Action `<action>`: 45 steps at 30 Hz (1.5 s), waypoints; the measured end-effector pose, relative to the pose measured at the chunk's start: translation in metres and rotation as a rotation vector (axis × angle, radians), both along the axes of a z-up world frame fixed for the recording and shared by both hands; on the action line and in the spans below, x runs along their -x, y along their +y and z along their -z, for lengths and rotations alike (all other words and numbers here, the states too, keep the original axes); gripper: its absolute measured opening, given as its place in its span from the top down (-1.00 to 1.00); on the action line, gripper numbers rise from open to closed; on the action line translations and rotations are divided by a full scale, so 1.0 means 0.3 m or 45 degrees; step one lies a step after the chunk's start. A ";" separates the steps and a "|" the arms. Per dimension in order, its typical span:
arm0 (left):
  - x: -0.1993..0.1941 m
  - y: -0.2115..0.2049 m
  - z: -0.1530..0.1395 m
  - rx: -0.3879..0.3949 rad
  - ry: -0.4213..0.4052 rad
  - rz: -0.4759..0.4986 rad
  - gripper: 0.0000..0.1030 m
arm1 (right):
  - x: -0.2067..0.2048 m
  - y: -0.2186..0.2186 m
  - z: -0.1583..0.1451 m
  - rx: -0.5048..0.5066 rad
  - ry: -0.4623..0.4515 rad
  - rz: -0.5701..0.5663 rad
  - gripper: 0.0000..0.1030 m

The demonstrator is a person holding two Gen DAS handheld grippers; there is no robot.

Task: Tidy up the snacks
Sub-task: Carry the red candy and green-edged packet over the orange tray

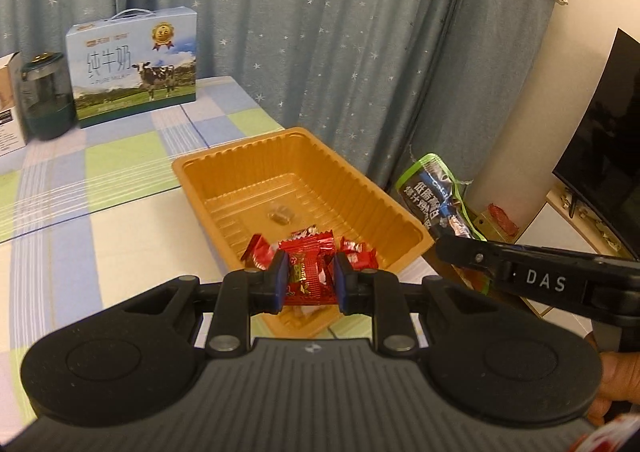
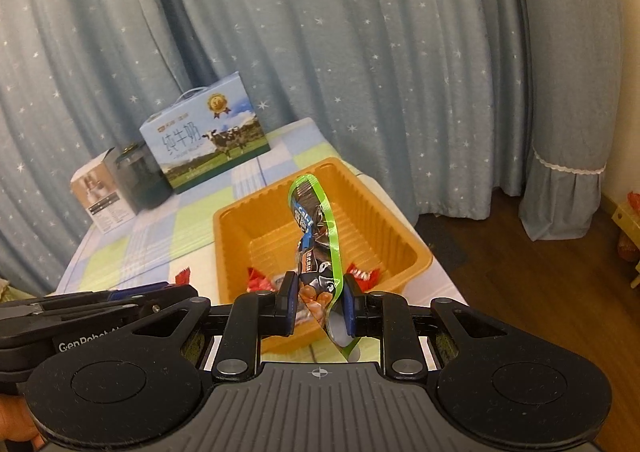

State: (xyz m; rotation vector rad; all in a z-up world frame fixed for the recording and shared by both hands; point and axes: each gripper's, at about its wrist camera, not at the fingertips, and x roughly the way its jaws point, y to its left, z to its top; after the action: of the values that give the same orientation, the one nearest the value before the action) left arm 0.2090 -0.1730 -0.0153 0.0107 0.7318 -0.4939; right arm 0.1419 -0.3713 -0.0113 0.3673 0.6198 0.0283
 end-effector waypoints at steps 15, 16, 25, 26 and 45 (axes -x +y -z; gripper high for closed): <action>-0.223 -0.043 0.057 0.004 0.027 0.061 0.59 | -0.240 -0.042 0.054 -0.020 0.061 -0.010 0.55; -0.242 -0.039 0.058 0.007 0.026 0.058 0.59 | -0.259 -0.045 0.060 -0.023 0.067 -0.009 0.55; -0.372 -0.037 0.074 -0.024 0.015 0.088 0.59 | -0.382 -0.052 0.085 -0.015 0.093 -0.010 0.55; -0.381 -0.039 0.079 -0.030 0.017 0.091 0.59 | -0.393 -0.049 0.089 -0.012 0.098 -0.013 0.55; -0.469 -0.054 0.145 -0.056 0.043 0.073 -0.02 | -0.458 -0.044 0.129 -0.028 0.125 -0.013 0.55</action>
State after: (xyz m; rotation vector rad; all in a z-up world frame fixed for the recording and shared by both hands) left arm 0.3496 -0.1893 -0.0587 0.0650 0.7770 -0.5340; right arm 0.2793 -0.3844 -0.0502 0.3887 0.7191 0.0274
